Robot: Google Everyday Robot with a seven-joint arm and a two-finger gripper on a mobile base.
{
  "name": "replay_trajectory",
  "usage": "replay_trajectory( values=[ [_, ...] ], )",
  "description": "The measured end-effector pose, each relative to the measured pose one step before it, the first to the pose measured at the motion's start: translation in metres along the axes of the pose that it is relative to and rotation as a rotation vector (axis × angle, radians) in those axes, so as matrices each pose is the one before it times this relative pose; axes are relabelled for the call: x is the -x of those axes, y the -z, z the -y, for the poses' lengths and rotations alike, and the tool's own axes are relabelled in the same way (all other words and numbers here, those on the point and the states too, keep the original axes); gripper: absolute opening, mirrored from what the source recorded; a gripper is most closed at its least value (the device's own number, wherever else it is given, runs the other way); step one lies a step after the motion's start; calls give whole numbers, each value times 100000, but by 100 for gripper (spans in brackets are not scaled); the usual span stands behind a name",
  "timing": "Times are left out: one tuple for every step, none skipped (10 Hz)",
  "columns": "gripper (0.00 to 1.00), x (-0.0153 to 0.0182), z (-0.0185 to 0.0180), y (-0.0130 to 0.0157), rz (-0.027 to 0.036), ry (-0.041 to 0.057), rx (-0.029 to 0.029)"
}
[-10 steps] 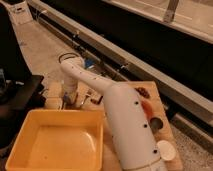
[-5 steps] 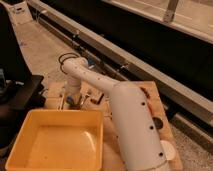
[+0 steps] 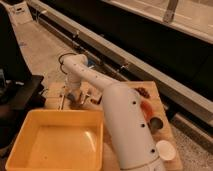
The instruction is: Wipe table surface with sponge
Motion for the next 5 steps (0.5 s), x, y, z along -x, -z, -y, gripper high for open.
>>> replay_trajectory(
  values=[
    [0, -292, 248, -397, 884, 392, -343],
    [0, -256, 200, -520, 1418, 399, -501],
    [0, -28, 178, -415, 1308, 550, -917],
    [0, 254, 129, -99, 1050, 567, -804],
    [0, 749, 222, -63, 848, 1113, -886]
  ],
)
